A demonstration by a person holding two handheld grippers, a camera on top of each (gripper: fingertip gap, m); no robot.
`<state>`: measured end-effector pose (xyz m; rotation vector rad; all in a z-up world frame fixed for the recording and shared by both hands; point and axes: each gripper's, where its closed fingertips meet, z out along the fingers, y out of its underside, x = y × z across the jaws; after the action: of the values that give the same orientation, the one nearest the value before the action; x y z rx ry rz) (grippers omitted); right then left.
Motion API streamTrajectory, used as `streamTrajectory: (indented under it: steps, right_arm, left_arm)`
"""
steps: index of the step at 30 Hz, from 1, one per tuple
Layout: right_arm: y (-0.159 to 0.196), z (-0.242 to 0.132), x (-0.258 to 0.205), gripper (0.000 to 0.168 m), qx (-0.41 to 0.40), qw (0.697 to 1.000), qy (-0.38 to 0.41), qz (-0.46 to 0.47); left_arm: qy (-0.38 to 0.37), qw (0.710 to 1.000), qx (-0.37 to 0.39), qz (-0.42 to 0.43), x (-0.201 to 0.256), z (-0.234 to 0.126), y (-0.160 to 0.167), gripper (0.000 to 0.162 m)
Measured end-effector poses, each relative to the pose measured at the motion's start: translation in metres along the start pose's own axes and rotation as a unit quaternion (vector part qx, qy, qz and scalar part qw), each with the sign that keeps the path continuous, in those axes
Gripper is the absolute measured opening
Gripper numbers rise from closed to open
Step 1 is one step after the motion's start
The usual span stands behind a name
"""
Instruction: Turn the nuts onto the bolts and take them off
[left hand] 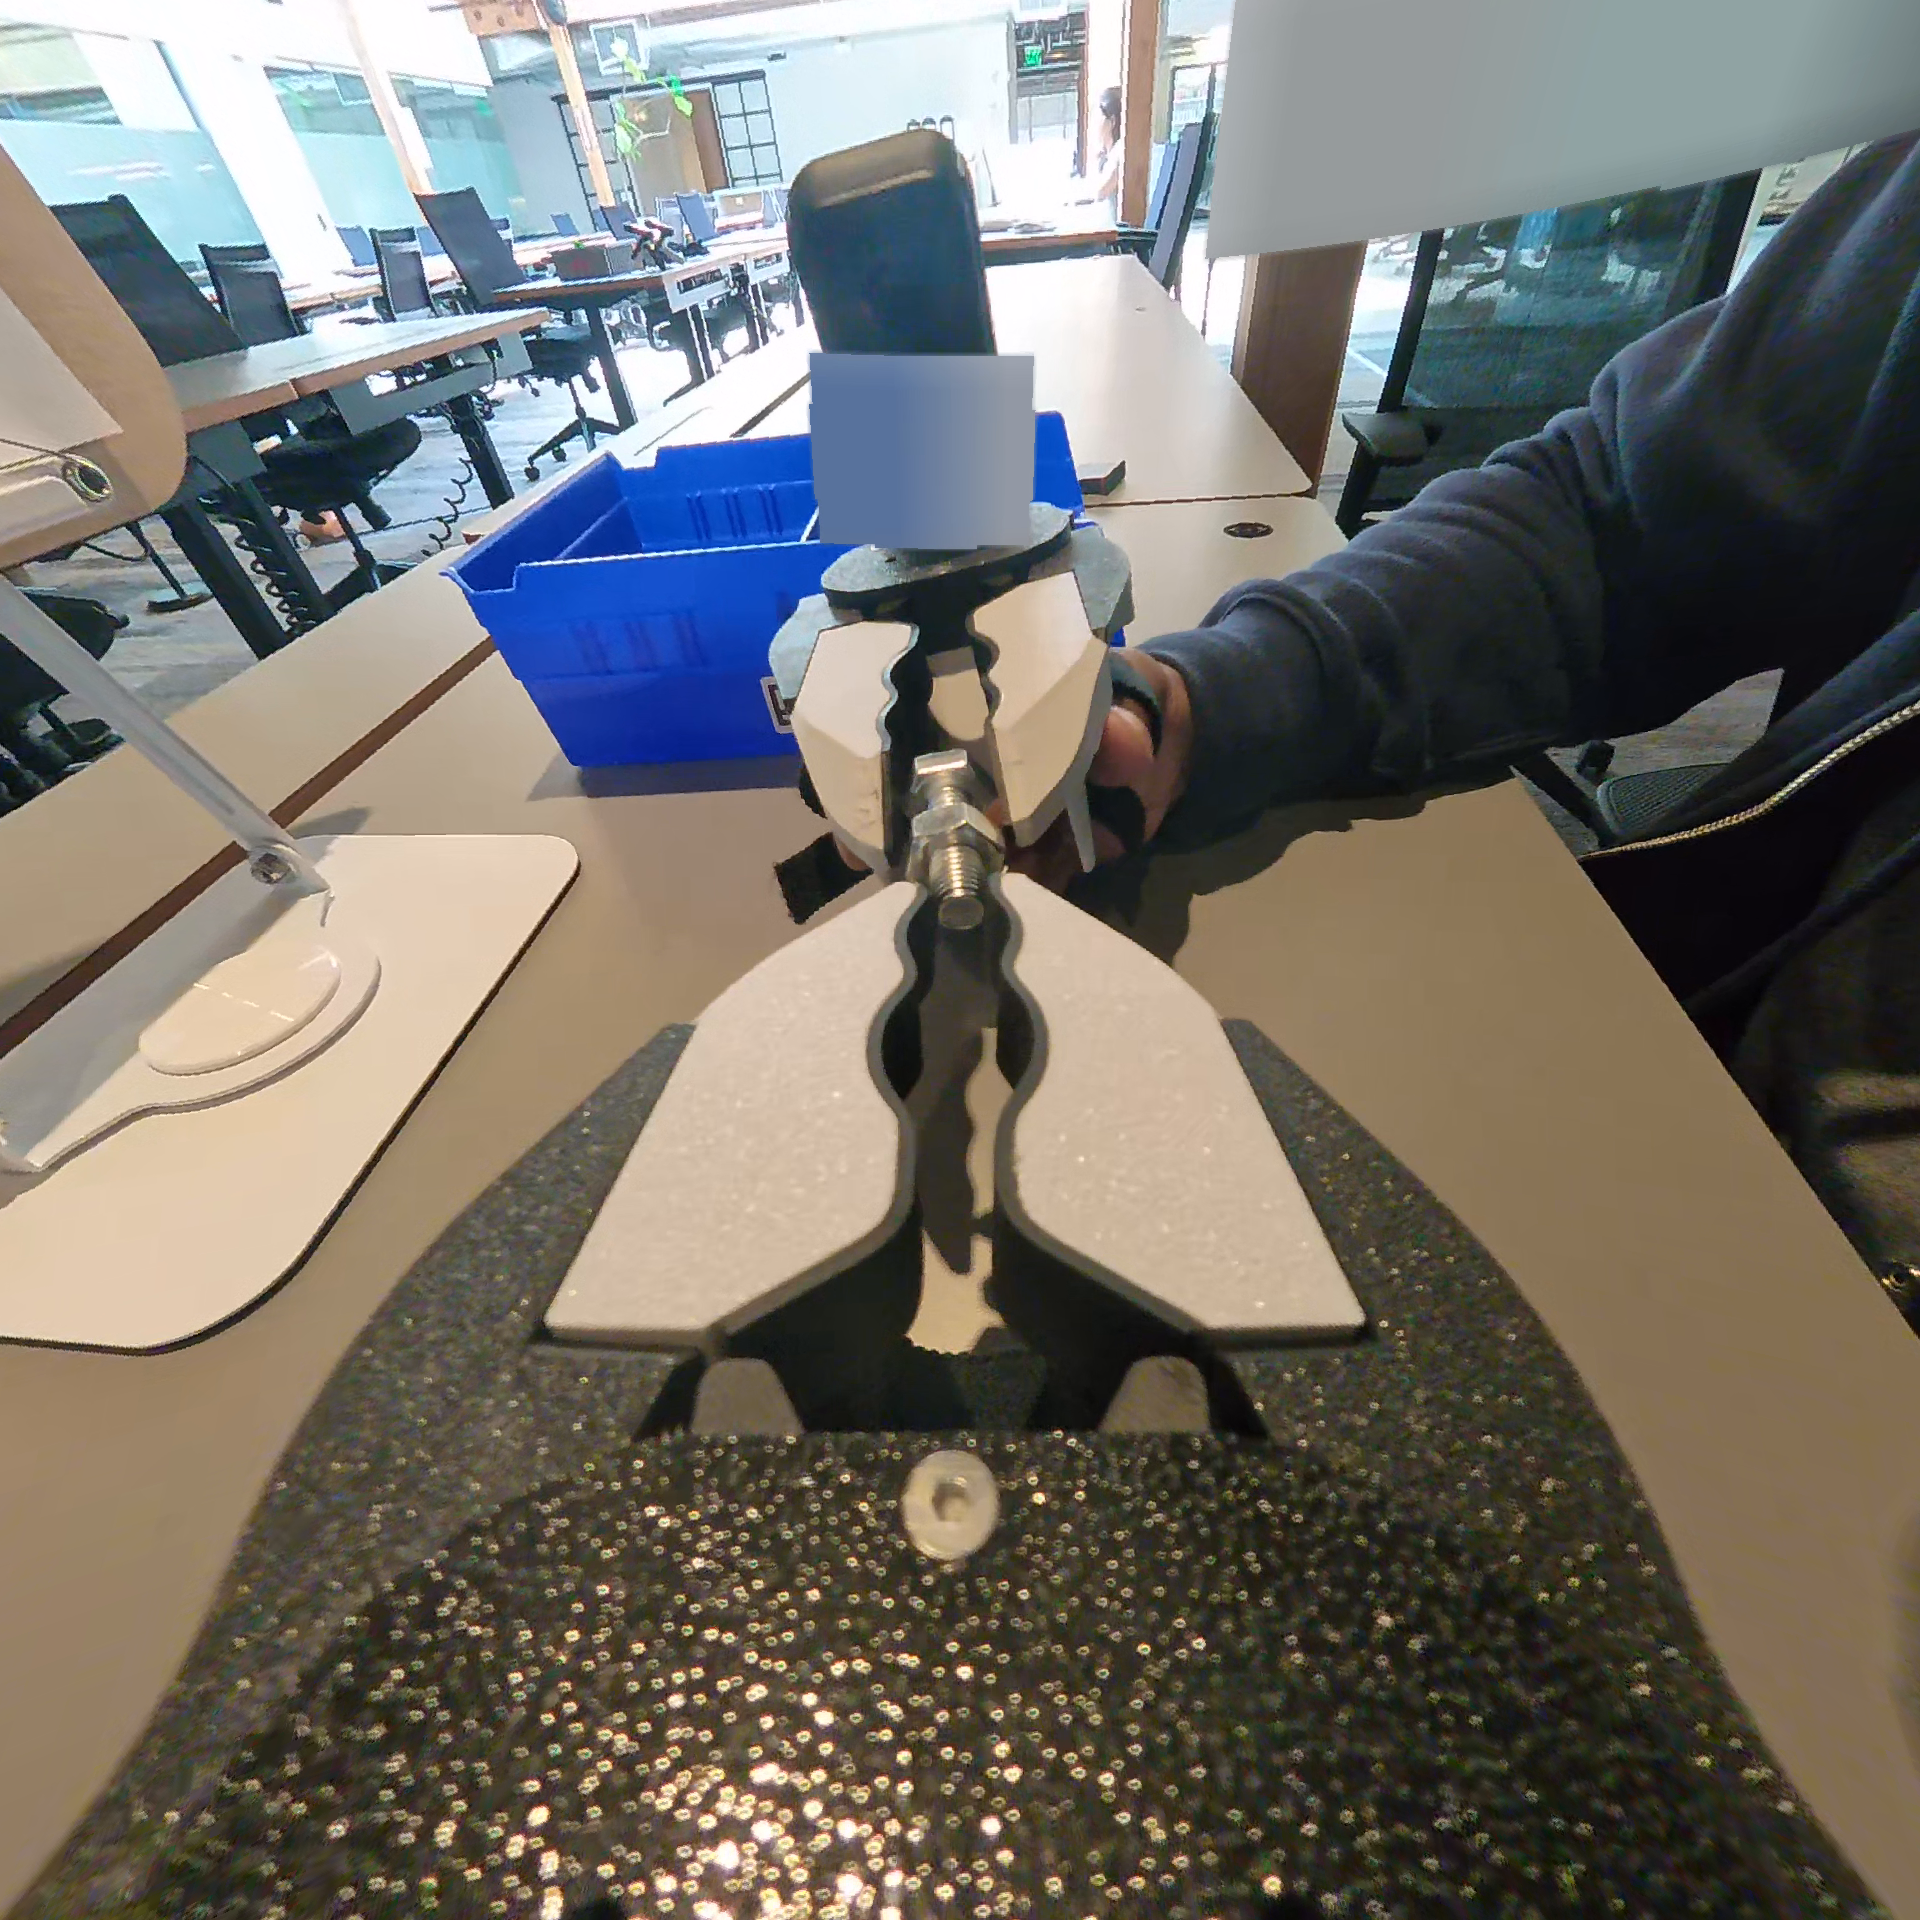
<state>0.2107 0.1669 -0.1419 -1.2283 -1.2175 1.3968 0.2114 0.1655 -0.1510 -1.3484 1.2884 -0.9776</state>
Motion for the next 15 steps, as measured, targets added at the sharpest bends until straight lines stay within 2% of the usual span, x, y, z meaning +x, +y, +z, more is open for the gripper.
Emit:
streamTrajectory:
  steps: [10, 12, 15]
  right_arm:
    - [-0.003, 0.000, 0.001, 0.019, 0.016, 1.000, 0.007, 0.015]
    - [-0.006, 0.000, 0.002, 0.019, 0.031, 0.999, 0.001, 0.034]
    - [-0.009, -0.001, 0.004, 0.019, 0.052, 0.996, -0.009, 0.069]
  left_arm:
    - [-0.005, 1.000, 0.013, 0.007, -0.002, -0.001, -0.002, 0.009]
    - [-0.032, 0.998, 0.028, 0.040, -0.007, -0.002, -0.006, 0.020]
    - [-0.083, 0.985, 0.052, 0.145, -0.008, -0.007, -0.017, 0.028]
